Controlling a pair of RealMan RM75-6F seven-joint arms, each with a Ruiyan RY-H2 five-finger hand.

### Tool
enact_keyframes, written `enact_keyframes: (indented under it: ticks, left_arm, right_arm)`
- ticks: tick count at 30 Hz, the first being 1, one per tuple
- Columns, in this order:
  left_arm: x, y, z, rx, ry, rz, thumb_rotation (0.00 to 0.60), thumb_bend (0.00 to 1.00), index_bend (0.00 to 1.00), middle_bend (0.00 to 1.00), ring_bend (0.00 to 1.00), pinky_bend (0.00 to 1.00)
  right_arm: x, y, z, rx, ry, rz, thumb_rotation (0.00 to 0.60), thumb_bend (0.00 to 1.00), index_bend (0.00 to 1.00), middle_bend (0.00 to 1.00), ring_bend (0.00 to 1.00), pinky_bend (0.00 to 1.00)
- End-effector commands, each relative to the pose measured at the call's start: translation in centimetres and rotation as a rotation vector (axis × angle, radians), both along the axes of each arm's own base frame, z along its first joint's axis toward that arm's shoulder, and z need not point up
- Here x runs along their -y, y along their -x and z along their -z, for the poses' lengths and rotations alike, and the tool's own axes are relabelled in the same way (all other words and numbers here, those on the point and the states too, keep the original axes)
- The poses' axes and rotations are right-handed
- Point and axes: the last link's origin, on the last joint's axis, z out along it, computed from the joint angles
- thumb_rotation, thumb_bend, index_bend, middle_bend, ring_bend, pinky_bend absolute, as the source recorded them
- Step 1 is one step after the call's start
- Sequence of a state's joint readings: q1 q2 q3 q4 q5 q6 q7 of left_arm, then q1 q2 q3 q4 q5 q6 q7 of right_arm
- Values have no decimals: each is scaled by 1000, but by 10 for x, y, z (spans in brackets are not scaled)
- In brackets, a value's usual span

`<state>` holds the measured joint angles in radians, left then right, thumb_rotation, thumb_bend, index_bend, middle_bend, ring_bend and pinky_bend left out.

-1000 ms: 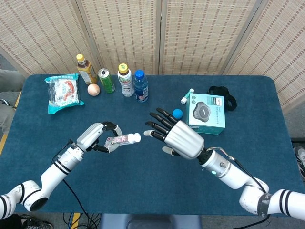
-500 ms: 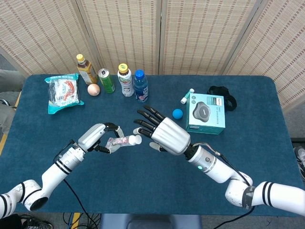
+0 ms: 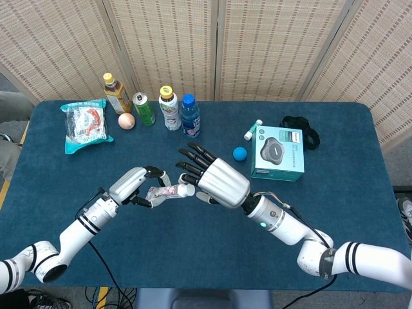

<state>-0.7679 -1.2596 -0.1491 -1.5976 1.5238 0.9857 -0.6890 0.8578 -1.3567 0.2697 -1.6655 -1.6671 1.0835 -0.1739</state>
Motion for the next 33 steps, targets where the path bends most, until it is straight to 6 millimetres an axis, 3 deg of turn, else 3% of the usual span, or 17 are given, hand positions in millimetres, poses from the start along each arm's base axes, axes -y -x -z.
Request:
enact_keyframes:
  ticks: [1, 33]
  left_arm:
    - [0, 0, 1, -2, 3, -1, 600, 326, 658, 644, 429, 246]
    - [0, -6, 5, -23, 36, 2, 600, 326, 658, 643, 428, 252]
  right_arm:
    - [0, 0, 1, -2, -1, 2, 600, 153, 430, 279, 12, 65]
    - [3, -6, 12, 4, -9, -3, 600, 153, 532, 315, 41, 81]
